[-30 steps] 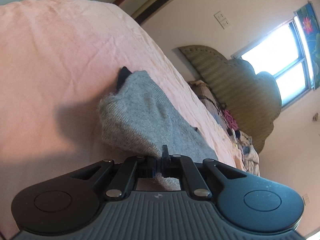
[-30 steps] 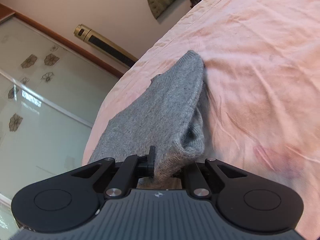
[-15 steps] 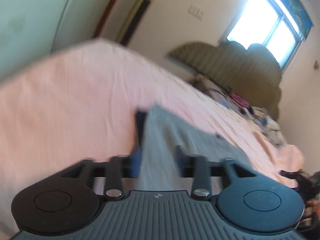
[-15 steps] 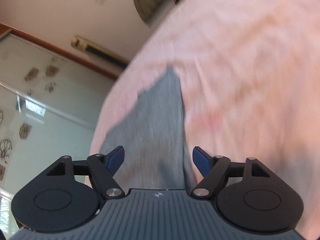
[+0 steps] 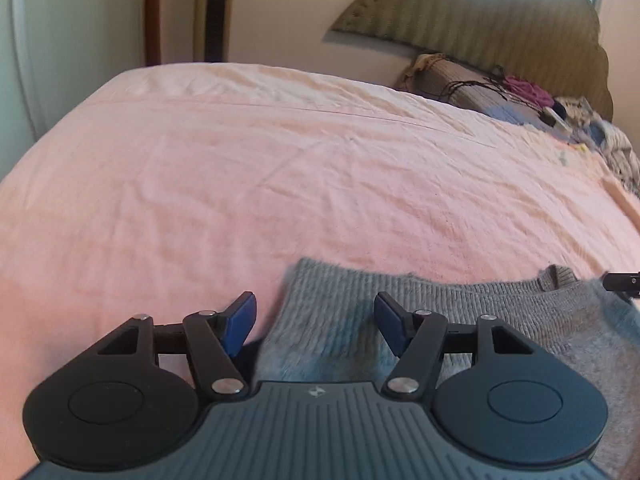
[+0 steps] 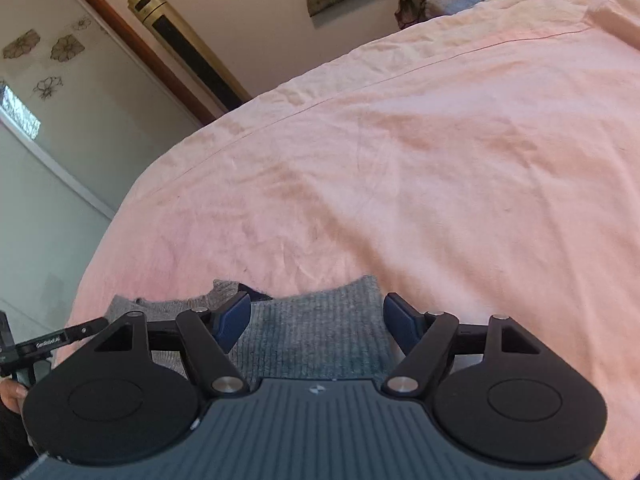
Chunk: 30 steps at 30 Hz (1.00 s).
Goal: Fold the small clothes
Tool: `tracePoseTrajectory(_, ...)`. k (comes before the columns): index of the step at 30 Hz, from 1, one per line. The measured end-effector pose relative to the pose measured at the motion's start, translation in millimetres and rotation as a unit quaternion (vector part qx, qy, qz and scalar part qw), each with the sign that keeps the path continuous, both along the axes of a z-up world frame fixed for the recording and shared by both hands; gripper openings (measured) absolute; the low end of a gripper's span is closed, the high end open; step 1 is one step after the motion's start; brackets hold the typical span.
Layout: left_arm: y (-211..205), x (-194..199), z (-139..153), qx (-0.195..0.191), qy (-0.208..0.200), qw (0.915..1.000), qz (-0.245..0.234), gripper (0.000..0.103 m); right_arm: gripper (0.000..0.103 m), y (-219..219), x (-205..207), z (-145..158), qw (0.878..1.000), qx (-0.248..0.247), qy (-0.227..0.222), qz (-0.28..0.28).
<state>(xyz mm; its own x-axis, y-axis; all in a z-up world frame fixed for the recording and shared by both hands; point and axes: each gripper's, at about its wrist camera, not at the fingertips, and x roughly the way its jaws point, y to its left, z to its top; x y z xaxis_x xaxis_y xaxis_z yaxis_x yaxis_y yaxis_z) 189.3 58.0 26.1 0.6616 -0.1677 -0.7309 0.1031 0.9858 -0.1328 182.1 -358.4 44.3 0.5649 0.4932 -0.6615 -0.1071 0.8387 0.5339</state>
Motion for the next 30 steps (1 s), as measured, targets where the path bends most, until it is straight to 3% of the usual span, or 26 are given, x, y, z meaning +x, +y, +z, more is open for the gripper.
tracePoseTrajectory(1, -5, 4, -2, 0.005, 0.004, 1.0000, -0.006, 0.038, 0.046, 3, 1, -1, 1.000, -0.009, -0.002, 0.006)
tracePoseTrajectory(3, -11, 7, -3, 0.010, 0.007, 0.9998, -0.017, 0.018, 0.019, 5, 3, -3, 1.000, -0.018, -0.002, 0.008)
tracePoseTrajectory(4, -12, 7, -1, 0.007, 0.003, 0.9998, -0.018, 0.009, 0.019, 5, 2, -3, 1.000, -0.017, -0.007, 0.007)
tracePoseTrajectory(7, -11, 2, 8, 0.010, -0.016, 0.9998, -0.008, 0.007, 0.016, 8, -7, 7, 0.999, -0.025, -0.040, 0.011)
tracePoseTrajectory(14, 23, -25, 38, -0.022, -0.074, 0.9964, 0.034, 0.006, 0.015, -9, -12, 40, 0.996, 0.025, -0.088, -0.002)
tracePoseTrajectory(18, 33, -11, 16, 0.004, -0.035, 0.9973, 0.064, 0.006, 0.015, 1, 7, 29, 0.997, 0.022, -0.074, -0.008)
tracePoseTrajectory(20, 31, -9, 4, 0.016, -0.017, 0.9982, 0.056, 0.007, 0.015, 11, 17, 12, 0.998, -0.001, -0.059, -0.023)
tracePoseTrajectory(23, 40, -37, 16, -0.012, -0.038, 0.9972, 0.063, 0.014, 0.023, 16, 17, -5, 0.999, 0.001, -0.016, -0.045)
tracePoseTrajectory(26, 62, -85, 32, -0.065, -0.060, 0.9938, 0.068, 0.029, 0.050, 9, -20, 14, 0.997, 0.026, -0.057, -0.044)
tracePoseTrajectory(28, 70, -125, 34, -0.091, -0.066, 0.9909, 0.074, 0.044, 0.055, 7, -51, 27, 0.996, 0.041, -0.080, -0.026)
tracePoseTrajectory(30, 63, -160, 31, -0.091, -0.062, 0.9923, 0.058, 0.044, 0.056, 10, -82, 35, 0.994, 0.057, -0.088, -0.004)
